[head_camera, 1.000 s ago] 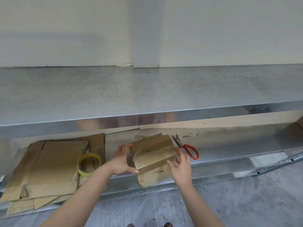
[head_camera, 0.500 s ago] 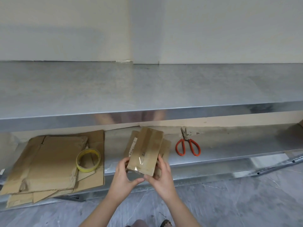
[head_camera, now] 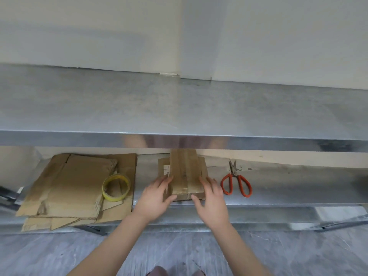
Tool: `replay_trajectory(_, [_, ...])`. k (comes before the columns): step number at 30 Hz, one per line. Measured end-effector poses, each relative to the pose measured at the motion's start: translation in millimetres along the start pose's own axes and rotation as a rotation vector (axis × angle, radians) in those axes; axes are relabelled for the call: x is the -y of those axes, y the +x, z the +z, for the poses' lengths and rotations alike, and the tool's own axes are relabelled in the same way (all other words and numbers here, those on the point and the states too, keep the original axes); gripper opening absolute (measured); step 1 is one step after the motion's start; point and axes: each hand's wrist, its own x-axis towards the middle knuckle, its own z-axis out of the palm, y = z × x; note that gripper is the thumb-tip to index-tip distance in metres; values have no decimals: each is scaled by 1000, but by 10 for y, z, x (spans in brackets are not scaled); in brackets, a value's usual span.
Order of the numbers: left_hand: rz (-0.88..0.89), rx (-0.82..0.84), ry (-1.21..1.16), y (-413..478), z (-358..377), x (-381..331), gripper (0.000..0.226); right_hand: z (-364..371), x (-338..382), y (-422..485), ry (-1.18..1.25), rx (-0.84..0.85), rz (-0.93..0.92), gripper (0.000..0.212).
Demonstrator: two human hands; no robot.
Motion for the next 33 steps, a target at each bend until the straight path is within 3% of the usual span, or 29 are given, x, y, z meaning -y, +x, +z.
replay_trajectory(4, [167, -86, 343, -270, -328, 414, 75, 80, 268, -200, -70, -54, -207, 50])
replay_trajectory(8, [117, -49, 516, -567, -629, 888, 79, 420, 669, -214, -69, 68, -350, 52])
replay_trajectory(13, [-9, 5, 466, -708, -705, 1313, 63, 982, 1196, -42, 84, 182, -185, 48])
replay_trajectory(18, [76, -74, 401, -569, -665, 1335, 33, 1303, 1419, 314, -162, 316, -66, 45])
replay_trajectory(22, [102, -60, 360, -561, -657, 1427, 15, 1378, 1407, 465, -170, 385, -34, 22])
replay_trajectory(27, [115, -53, 339, -549, -697, 1478, 12, 1345, 1354, 416, -167, 383, -62, 17])
replay_trajectory(33, [125, -102, 248, -532, -839, 1401, 20, 1058, 1419, 221, -26, 220, -80, 17])
